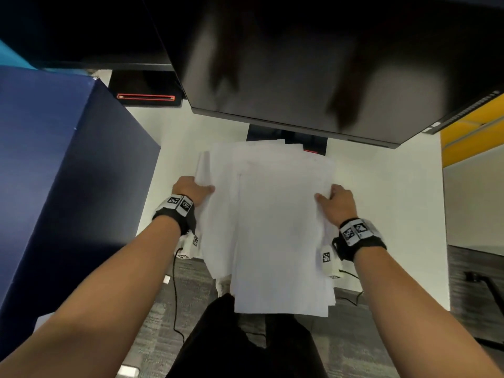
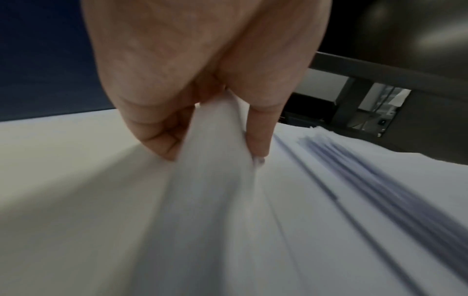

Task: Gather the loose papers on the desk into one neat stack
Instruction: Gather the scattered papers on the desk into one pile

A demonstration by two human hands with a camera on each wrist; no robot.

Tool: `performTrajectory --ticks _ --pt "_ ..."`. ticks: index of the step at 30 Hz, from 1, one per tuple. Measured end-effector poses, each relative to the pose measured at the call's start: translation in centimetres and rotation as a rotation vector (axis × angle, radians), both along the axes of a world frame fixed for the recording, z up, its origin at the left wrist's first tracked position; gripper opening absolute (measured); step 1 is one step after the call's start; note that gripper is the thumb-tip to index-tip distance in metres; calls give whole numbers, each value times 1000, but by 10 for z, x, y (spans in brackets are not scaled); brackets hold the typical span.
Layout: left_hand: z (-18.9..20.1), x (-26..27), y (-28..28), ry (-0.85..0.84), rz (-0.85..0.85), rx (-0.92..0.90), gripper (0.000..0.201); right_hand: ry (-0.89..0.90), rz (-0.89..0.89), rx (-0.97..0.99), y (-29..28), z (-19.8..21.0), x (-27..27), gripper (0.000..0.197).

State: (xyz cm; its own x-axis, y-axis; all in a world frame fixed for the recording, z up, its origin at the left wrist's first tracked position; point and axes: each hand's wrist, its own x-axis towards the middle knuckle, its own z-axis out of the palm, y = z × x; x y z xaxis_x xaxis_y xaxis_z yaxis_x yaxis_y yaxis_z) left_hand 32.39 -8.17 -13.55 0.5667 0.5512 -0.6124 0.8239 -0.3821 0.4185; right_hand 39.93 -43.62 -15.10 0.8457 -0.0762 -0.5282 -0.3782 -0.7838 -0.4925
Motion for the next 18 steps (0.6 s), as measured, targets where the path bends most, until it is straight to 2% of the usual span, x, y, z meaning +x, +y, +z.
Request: performTrajectory --ticks 4,5,8,9,11,13,15,18 --pt "-2 8 -21 -144 -27 -136 30 15 31 38 25 -8 -8 60" --pt "-1 9 -23 -173 -7 -177 30 18 18 47 25 -9 -10 60" --pt "-11 1 -6 -225 166 -292 51 -30 -108 58 4 -11 -12 54" --pt "-14 -3 0 -227 200 -313 53 -55 -175 52 -5 -11 -11 54" --pt "-22 -11 5 -217 208 -310 44 -87 -254 26 -15 -9 -10 46" --pt "-26 -10 -7 -256 224 -293 32 -105 -200 45 -5 -9 -9 32" --pt "-21 -1 -29 -288 208 -292 26 -93 -102 71 14 -16 -7 35" --pt "-16 17 -54 -298 75 -340 23 -80 -14 124 38 -18 -3 28"
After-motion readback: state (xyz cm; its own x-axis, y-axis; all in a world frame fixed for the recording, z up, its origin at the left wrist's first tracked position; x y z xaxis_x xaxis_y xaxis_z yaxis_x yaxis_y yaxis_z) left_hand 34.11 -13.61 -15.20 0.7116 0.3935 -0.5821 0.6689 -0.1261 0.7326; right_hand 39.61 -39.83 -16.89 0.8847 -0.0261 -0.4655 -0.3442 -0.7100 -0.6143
